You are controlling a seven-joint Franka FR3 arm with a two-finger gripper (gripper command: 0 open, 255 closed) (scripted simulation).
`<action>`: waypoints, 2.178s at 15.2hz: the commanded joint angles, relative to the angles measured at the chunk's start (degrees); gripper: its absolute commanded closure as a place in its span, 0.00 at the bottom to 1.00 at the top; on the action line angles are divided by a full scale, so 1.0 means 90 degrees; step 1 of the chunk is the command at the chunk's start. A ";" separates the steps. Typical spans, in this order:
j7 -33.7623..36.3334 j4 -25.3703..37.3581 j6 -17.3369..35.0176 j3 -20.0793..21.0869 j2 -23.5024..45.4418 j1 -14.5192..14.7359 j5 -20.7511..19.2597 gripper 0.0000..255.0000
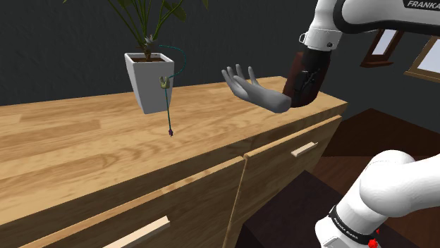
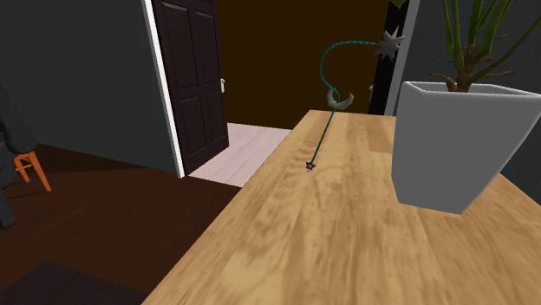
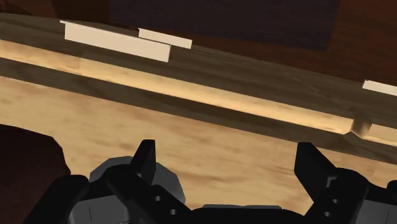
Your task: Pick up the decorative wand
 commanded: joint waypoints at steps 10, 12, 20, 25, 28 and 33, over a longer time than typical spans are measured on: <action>0.2962 -0.0007 0.0397 0.1416 -0.0064 -0.0163 0.1305 0.00; 0.3617 0.0113 0.0544 0.1746 0.0052 -0.0231 0.1541 0.00; 0.6237 0.1029 0.1231 0.3136 0.0938 -0.0745 0.2074 0.00; 0.7949 0.1943 0.1642 0.4112 0.1813 -0.1284 0.1919 0.00; 0.9061 0.2618 0.1837 0.4794 0.2487 -0.1687 0.1552 0.00; 1.1281 0.4000 0.1936 0.6240 0.4137 -0.2342 0.0074 0.00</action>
